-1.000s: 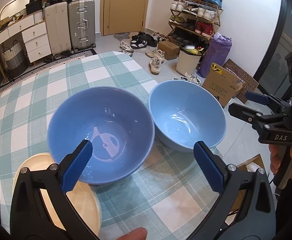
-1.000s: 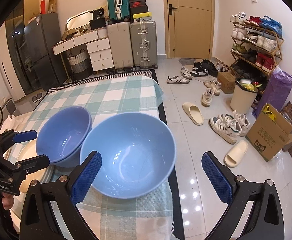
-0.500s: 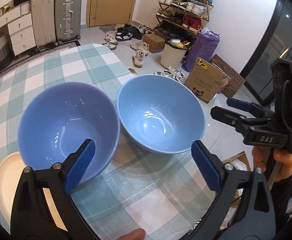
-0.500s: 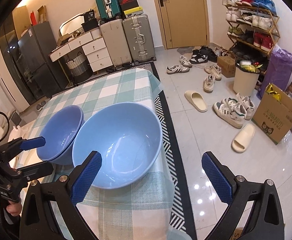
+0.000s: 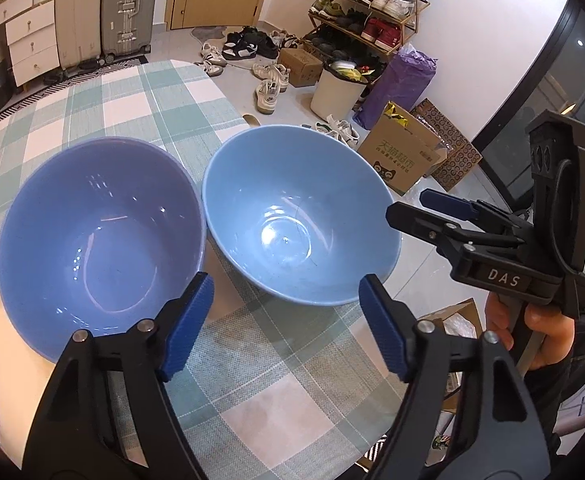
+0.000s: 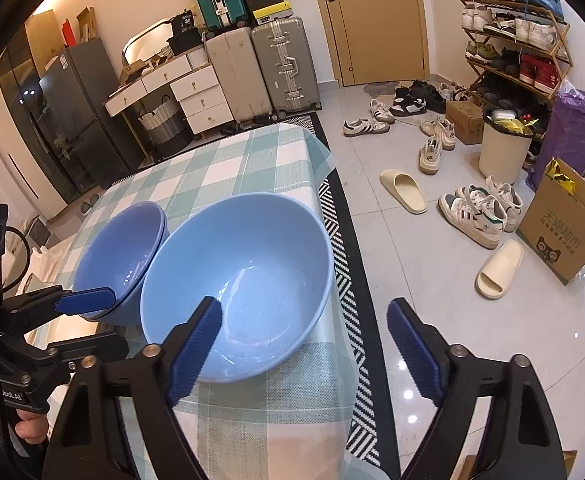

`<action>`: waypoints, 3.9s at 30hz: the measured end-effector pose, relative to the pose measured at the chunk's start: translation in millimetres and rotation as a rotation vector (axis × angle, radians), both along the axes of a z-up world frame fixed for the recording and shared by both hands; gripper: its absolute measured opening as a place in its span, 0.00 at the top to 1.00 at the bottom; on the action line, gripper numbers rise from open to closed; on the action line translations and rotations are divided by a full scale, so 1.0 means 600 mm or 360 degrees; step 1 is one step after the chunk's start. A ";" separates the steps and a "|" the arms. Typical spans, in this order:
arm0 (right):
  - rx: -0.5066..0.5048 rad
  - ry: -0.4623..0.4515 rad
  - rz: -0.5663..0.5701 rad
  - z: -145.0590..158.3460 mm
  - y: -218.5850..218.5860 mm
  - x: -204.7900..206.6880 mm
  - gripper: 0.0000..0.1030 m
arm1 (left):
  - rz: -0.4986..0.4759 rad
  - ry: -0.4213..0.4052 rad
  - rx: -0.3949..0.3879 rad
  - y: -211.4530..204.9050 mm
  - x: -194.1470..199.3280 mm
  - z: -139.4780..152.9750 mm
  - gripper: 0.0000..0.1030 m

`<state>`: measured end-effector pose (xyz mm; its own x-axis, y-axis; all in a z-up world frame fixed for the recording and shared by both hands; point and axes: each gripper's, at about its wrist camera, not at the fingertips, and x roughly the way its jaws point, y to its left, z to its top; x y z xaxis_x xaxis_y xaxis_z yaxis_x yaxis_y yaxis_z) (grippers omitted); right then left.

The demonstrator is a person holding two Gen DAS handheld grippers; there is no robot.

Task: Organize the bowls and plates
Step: 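Move both tools back toward the other light-blue bowl, then close both tools on the rim of the light-blue bowl, then lift the light-blue bowl and carry it over the darker blue bowl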

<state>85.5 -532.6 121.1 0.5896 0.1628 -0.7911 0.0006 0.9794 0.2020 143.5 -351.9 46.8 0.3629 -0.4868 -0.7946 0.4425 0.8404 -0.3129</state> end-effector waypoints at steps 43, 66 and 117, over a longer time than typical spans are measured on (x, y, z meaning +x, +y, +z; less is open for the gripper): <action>-0.0123 -0.0007 -0.0007 -0.043 0.012 0.050 0.81 | 0.0050 -0.0079 0.0143 -0.028 0.035 -0.050 0.65; -0.0178 -0.0135 -0.0017 0.032 0.030 -0.003 0.81 | 0.0054 -0.0201 0.0082 -0.008 0.007 0.014 0.65; -0.0222 -0.0300 0.0205 0.159 0.222 0.029 0.80 | 0.0342 -0.0397 0.0009 0.206 -0.060 0.185 0.65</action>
<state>102.8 -399.2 216.5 0.7104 0.1431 -0.6891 -0.1505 0.9874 0.0499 107.5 -228.5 157.8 0.6408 -0.3737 -0.6706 0.3172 0.9243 -0.2120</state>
